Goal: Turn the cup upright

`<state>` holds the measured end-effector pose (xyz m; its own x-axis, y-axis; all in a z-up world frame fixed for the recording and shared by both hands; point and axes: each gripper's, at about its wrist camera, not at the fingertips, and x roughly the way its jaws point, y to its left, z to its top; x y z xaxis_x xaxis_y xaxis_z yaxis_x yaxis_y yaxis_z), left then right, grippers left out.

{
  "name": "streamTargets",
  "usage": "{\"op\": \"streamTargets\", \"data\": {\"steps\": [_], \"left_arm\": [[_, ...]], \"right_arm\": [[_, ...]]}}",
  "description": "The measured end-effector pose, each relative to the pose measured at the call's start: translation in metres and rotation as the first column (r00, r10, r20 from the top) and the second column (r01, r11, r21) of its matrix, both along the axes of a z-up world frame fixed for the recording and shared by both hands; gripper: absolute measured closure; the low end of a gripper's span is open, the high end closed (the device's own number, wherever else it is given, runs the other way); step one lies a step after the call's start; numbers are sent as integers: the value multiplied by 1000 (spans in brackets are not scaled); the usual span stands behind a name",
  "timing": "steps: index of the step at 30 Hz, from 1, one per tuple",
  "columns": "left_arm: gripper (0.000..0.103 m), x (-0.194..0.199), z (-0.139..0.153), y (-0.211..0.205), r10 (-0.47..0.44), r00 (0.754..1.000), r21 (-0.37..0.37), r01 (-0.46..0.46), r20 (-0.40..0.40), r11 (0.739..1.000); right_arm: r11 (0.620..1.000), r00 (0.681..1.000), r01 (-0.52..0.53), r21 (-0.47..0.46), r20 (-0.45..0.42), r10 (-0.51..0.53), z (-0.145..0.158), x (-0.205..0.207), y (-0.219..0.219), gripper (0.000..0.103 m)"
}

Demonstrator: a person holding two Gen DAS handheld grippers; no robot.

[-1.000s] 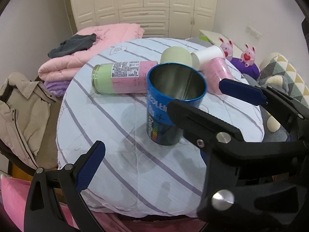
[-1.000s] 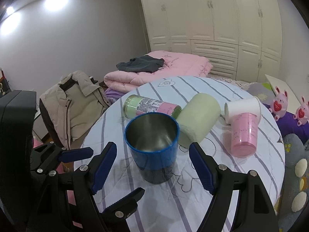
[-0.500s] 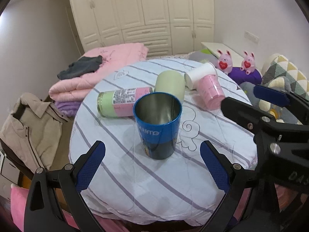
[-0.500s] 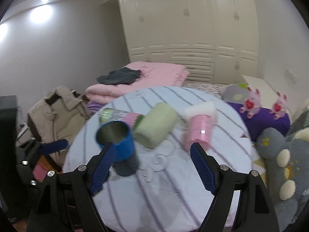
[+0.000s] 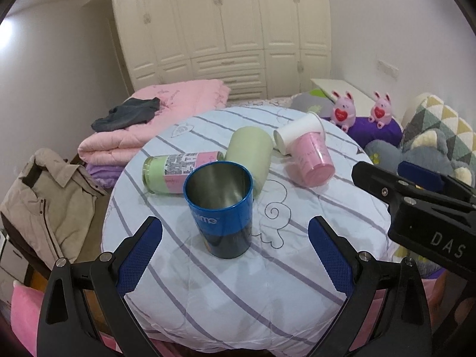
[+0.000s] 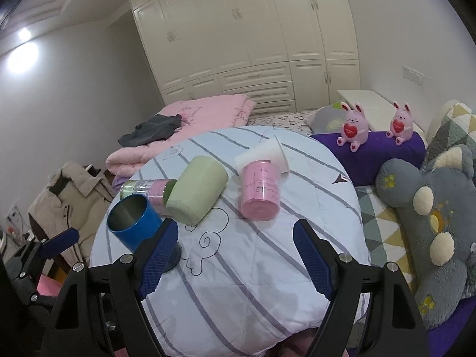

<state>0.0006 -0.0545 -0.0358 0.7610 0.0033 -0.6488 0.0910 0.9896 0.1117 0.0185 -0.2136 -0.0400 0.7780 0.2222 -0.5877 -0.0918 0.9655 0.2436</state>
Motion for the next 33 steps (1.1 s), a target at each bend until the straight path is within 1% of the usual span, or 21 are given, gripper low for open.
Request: {"op": "streamTargets", "data": {"steps": [5,8,12,15,21,33], "left_arm": [[3,-1,-1,3,21,1000,-32,-21,6,999],[3,-1,-1,4,32,999,-40,-31,15,999],[3,-3,-1,6,44,998,-50,-42,34,998],[3,-3,0,7,48,998,-67,-45,38,997],[3,-4,-1,5,48,998,-72,-45,40,996],[3,-3,-2,2,53,997,-73,-50,48,996]], "right_arm": [[999,1000,5,-36,22,-4,1,-3,7,22],[996,999,27,-81,43,-23,3,-7,13,22],[991,994,60,-116,97,-49,7,-16,19,22],[989,990,87,-118,117,-73,9,-18,16,22],[989,988,111,-102,123,-98,11,-18,11,22],[989,988,105,-104,127,-92,11,-19,13,22]]}}
